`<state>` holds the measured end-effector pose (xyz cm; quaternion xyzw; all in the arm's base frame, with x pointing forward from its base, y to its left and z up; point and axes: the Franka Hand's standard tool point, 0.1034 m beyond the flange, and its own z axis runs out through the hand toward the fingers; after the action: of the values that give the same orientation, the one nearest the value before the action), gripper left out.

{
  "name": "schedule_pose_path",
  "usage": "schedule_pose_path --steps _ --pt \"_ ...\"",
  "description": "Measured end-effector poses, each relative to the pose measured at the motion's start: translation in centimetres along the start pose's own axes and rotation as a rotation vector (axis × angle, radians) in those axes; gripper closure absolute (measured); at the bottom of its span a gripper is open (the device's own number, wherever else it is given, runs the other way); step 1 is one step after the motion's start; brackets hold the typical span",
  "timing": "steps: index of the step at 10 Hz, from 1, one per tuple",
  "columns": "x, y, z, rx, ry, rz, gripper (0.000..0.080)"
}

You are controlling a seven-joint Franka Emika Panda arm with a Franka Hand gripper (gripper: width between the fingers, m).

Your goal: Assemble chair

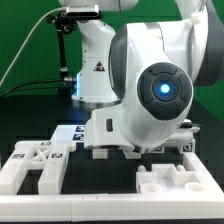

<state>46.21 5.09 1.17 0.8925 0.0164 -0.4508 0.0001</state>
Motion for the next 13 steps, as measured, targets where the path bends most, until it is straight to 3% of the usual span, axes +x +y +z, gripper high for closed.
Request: schedule_pose_path --steps 4,5,6,8,9,11,13 --pt "-0.1 0.0 -0.4 -0.007 0.001 -0.016 0.0515" --pt "-0.3 0.0 -2.3 -0.028 0.027 -0.05 0.0515" --pt "-0.8 -0.2 -4.8 -0.032 0.068 -0.089 0.0515" --pt "-2.8 -0.9 -9.1 -0.016 0.123 -0.09 0.0515" --pt "-4.1 -1.8 -10.4 -0.019 0.117 -0.087 0.0515" --pt "-2.4 -2.7 -11.2 -0.024 0.27 -0.106 0.0515" --pt "-2.6 -2.7 -11.9 -0.027 0.421 -0.106 0.0515"
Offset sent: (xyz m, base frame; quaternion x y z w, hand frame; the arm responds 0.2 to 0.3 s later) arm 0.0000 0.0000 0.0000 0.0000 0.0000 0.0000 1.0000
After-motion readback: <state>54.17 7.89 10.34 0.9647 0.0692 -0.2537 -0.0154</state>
